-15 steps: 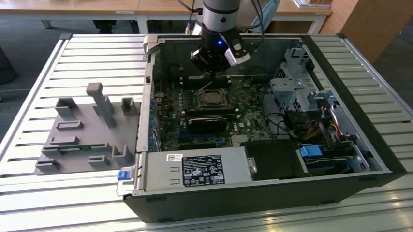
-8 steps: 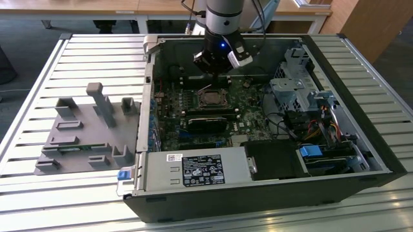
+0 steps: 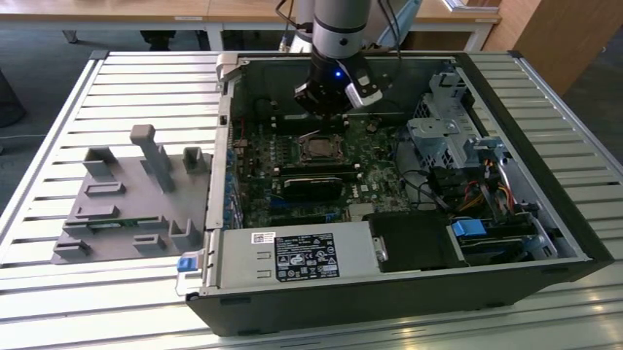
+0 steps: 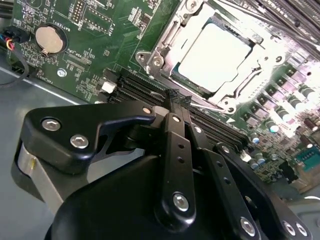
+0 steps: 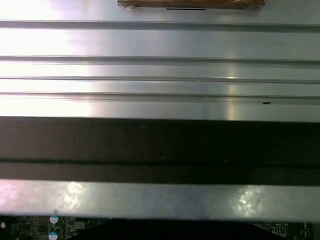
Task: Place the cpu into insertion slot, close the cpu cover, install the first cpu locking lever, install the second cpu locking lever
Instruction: 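Install the first cpu locking lever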
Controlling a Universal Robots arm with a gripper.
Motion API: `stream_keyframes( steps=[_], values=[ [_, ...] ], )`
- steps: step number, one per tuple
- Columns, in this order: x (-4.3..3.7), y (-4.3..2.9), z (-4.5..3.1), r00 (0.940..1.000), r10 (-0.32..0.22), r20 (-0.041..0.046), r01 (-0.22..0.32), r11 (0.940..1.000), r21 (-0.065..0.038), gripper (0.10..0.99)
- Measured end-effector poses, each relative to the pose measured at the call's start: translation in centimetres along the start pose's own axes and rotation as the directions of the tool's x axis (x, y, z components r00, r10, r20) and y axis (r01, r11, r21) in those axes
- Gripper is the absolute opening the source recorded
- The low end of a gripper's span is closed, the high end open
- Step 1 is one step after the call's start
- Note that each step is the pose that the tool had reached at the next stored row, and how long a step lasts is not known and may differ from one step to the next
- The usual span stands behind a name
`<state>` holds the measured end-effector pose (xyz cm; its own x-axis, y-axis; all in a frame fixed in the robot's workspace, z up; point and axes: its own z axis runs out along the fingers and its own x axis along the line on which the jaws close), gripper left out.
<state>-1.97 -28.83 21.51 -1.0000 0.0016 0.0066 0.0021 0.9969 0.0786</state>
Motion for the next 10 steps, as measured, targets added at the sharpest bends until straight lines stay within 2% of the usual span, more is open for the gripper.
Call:
stream_keyframes(
  steps=[10],
  values=[
    [-0.38,0.01,0.78,1.0000,0.000,0.0000,0.000,1.0000,0.001,0.106]
  ],
)
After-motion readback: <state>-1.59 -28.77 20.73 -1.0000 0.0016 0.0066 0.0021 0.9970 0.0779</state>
